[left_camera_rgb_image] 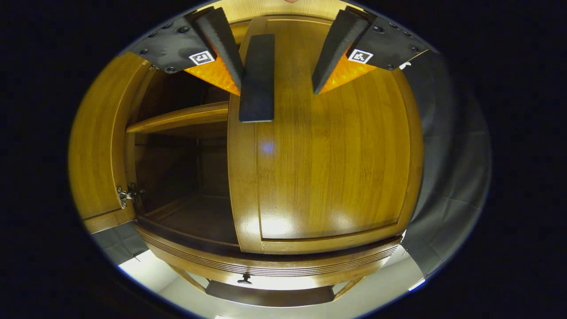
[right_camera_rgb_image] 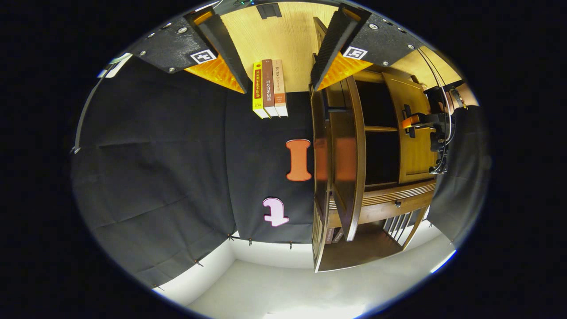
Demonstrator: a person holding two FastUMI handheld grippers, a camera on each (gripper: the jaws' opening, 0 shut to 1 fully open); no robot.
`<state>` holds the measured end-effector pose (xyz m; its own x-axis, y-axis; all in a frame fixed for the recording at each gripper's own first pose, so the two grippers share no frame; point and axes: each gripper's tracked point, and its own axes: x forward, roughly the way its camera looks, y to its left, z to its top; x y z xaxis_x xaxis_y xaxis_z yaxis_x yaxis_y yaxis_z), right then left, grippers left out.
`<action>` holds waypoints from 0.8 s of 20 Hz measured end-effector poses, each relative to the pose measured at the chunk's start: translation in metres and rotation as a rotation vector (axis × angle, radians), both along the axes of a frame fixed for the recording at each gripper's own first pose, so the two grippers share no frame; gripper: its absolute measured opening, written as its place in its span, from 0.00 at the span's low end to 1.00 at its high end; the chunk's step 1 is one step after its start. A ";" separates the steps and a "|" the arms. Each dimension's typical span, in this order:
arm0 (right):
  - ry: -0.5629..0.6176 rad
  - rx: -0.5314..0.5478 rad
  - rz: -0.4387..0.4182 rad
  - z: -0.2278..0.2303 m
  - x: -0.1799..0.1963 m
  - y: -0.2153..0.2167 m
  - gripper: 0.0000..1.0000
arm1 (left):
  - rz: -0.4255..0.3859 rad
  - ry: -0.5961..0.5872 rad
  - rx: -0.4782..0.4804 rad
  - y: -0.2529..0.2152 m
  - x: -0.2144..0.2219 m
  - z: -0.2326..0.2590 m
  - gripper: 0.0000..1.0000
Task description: Open the right door of the double-door shoe cabinet with the right hand, and open the left door with the left hand.
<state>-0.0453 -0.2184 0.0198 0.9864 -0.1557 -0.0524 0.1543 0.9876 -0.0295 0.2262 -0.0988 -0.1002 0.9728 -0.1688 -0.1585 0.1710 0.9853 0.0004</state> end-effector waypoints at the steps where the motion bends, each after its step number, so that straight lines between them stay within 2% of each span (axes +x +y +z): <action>1: -0.003 0.002 -0.002 0.000 0.000 0.000 0.94 | -0.007 0.001 -0.003 -0.002 0.001 0.000 0.90; 4: -0.005 0.003 -0.005 0.000 0.000 0.001 0.94 | -0.042 0.004 -0.022 -0.011 0.000 -0.001 0.77; 5: -0.003 0.003 -0.006 -0.001 0.001 0.001 0.94 | -0.063 0.001 -0.032 -0.017 -0.001 0.001 0.71; 7: 0.005 0.001 -0.010 -0.004 0.000 0.002 0.94 | -0.056 -0.008 -0.003 -0.019 0.001 -0.001 0.58; 10: 0.013 -0.001 -0.007 -0.007 -0.001 0.005 0.94 | -0.061 -0.005 -0.015 -0.019 -0.001 -0.001 0.39; 14: 0.014 0.008 -0.008 -0.008 0.000 0.010 0.94 | -0.019 0.023 -0.001 -0.015 -0.005 -0.002 0.37; 15: 0.016 0.008 -0.013 -0.011 0.000 0.010 0.88 | -0.005 0.035 0.001 -0.014 -0.009 -0.002 0.37; 16: 0.019 0.006 -0.022 -0.015 0.000 0.009 0.88 | 0.000 0.043 0.003 -0.013 -0.014 -0.001 0.33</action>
<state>-0.0458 -0.2090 0.0052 0.9816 -0.1766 -0.0723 0.1751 0.9842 -0.0264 0.2124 -0.1116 -0.1014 0.9652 -0.1679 -0.2007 0.1706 0.9853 -0.0041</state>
